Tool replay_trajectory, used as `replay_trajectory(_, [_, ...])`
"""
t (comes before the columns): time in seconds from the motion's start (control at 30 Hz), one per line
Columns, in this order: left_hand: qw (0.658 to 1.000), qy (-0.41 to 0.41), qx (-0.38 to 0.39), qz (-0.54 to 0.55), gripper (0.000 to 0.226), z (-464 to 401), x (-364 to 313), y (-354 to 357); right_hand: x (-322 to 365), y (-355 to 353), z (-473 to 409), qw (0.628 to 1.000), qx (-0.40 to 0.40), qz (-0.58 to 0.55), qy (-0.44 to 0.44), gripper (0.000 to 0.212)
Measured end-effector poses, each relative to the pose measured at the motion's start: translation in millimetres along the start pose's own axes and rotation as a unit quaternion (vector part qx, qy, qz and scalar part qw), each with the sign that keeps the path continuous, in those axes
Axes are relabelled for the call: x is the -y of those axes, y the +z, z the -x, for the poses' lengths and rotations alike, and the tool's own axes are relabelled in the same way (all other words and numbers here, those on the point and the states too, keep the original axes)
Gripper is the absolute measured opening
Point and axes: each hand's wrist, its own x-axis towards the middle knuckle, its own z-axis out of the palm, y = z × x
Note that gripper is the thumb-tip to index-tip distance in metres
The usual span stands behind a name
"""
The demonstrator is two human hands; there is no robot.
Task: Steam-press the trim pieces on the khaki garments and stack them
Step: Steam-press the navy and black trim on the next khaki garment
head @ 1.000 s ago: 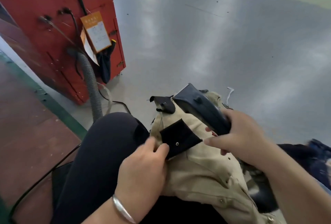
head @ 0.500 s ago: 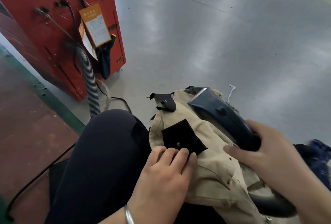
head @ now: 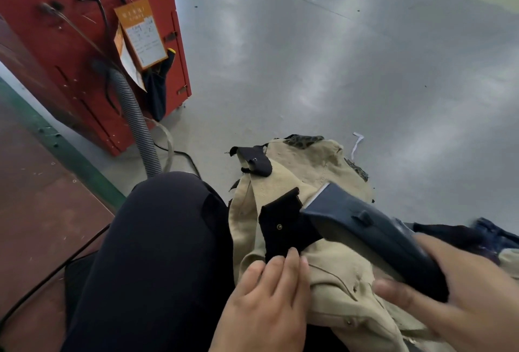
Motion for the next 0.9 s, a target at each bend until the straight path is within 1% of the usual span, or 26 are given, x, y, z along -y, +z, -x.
replay_trajectory(0.07, [1.000,0.009,-0.014,0.010,0.049,-0.6,0.2,1.8,5.3,5.5,-5.4,0.997,0.054,0.051,0.007,0.110])
replay_trajectory(0.1, [1.000,0.015,-0.023,0.012,0.047,-0.9,-0.1,2.9,8.0,8.9,-9.7,0.995,0.081,0.063,0.006,0.107])
replay_trajectory(0.17, [0.999,0.023,-0.033,0.012,0.043,-1.6,-0.4,4.8,15.2,13.2,-19.9,0.993,0.100,0.060,0.007,0.089])
replay_trajectory(0.23, [0.999,0.026,-0.033,0.020,0.038,-2.3,0.5,7.0,25.6,15.3,-31.3,0.994,0.093,0.052,0.010,0.078])
replay_trajectory(0.3, [0.999,0.027,-0.028,0.033,0.033,-3.7,1.8,8.5,35.7,17.4,-46.3,0.996,0.078,0.045,0.001,0.077])
replay_trajectory(0.43, [0.999,0.018,-0.023,0.033,0.044,-5.9,3.2,10.4,54.2,16.8,-86.7,0.998,0.053,0.014,-0.013,0.065])
replay_trajectory(0.53, [0.999,0.021,-0.018,0.038,0.043,-5.0,3.7,9.9,57.9,9.3,-100.3,0.998,0.057,-0.015,-0.022,0.046])
replay_trajectory(0.6, [0.999,0.021,-0.012,0.041,0.046,-3.3,5.2,9.5,51.4,1.3,-96.0,0.998,0.048,-0.005,-0.033,0.028])
replay_trajectory(0.63, [0.999,0.020,-0.011,0.044,0.046,-2.5,5.6,9.7,45.9,-4.9,-89.6,0.999,0.038,-0.003,-0.038,0.022])
replay_trajectory(0.7, [0.998,0.017,-0.010,0.054,0.045,-1.9,5.4,11.0,39.3,-18.6,-72.0,0.999,0.012,0.001,-0.041,0.023])
replay_trajectory(0.8, [0.998,0.013,0.005,0.059,0.046,-2.4,3.9,12.6,25.7,-29.4,-39.5,0.999,-0.028,0.009,-0.017,0.036])
replay_trajectory(0.9, [0.998,0.013,0.025,0.049,0.051,-2.6,2.7,12.5,9.4,-21.3,-17.9,1.000,-0.001,0.005,0.013,0.044])
